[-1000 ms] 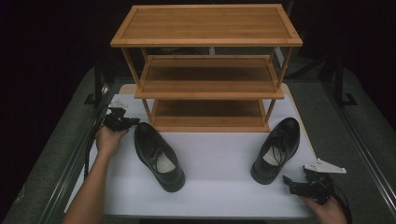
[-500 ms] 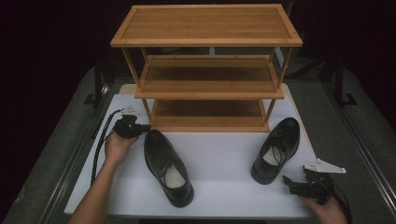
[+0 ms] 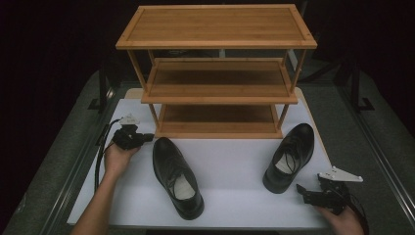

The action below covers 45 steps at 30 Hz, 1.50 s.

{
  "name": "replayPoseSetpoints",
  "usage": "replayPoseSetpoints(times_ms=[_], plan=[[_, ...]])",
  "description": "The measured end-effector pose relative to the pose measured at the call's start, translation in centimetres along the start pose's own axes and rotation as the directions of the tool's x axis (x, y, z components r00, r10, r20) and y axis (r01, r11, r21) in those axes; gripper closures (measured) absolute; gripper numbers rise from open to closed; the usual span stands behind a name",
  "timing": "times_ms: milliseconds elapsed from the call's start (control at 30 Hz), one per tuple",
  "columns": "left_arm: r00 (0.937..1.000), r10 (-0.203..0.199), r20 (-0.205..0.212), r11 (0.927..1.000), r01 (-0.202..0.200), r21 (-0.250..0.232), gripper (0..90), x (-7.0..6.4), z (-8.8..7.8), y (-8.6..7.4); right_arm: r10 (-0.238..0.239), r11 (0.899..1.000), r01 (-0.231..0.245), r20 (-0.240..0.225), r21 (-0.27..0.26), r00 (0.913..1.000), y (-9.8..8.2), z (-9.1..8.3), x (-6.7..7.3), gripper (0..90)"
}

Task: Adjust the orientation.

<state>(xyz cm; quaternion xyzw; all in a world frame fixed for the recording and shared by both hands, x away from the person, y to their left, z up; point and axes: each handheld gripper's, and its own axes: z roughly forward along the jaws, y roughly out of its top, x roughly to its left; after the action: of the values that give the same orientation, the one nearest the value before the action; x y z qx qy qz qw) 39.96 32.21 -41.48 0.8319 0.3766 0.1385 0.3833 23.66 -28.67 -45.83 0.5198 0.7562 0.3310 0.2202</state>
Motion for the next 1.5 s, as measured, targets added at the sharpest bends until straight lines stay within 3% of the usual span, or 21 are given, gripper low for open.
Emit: replayPoseSetpoints(times_ms=[200, 333, 567, 800, 933, 1200, 1500], plan=[[1.0, 0.01, 0.0, 0.9999, -0.01, -0.011, 90.0, -1.6, -3.0, -2.1, 0.0, 1.0, 0.0, 0.001, 0.0, 1.0, 0.0, 0.0, 0.0, 13.4], [0.9996, 0.015, 0.025, 0.9997, -0.014, -0.019, 90.0, -3.5, -4.9, -3.8, 0.0, 1.0, 0.0, 0.002, 0.0, 1.0, 0.0, 0.0, 0.0, 13.5], [0.9976, 0.012, 0.069, 0.9999, -0.012, -0.007, 90.0, -6.0, -6.0, -6.2, 0.0, 1.0, 0.0, 0.002, 0.001, 1.0, 0.0, 0.0, 0.1, 13.5], [0.9933, 0.012, 0.115, 0.9999, -0.012, 0.006, 90.0, -8.0, -6.2, -7.5, 0.0, 1.0, 0.0, 0.001, 0.001, 1.0, 0.0, 0.0, 0.1, 13.5], [0.9902, 0.041, 0.133, 0.9989, -0.044, 0.014, 90.0, -9.3, -5.9, -7.6, -0.003, 1.0, 0.003, -0.001, 0.002, 1.0, 0.0, 0.0, 0.1, 13.5], [0.9859, 0.059, 0.156, 0.9967, -0.067, 0.046, 90.0, -9.4, -3.9, -7.1, -0.003, 1.0, 0.003, -0.001, 0.003, 1.0, 0.0, 0.0, 0.1, 13.5], [0.9845, 0.074, 0.159, 0.9942, -0.085, 0.065, 90.0, -9.3, -3.0, -6.6, -0.003, 1.0, 0.003, -0.001, 0.002, 1.0, 0.0, 0.0, 0.1, 13.5]])
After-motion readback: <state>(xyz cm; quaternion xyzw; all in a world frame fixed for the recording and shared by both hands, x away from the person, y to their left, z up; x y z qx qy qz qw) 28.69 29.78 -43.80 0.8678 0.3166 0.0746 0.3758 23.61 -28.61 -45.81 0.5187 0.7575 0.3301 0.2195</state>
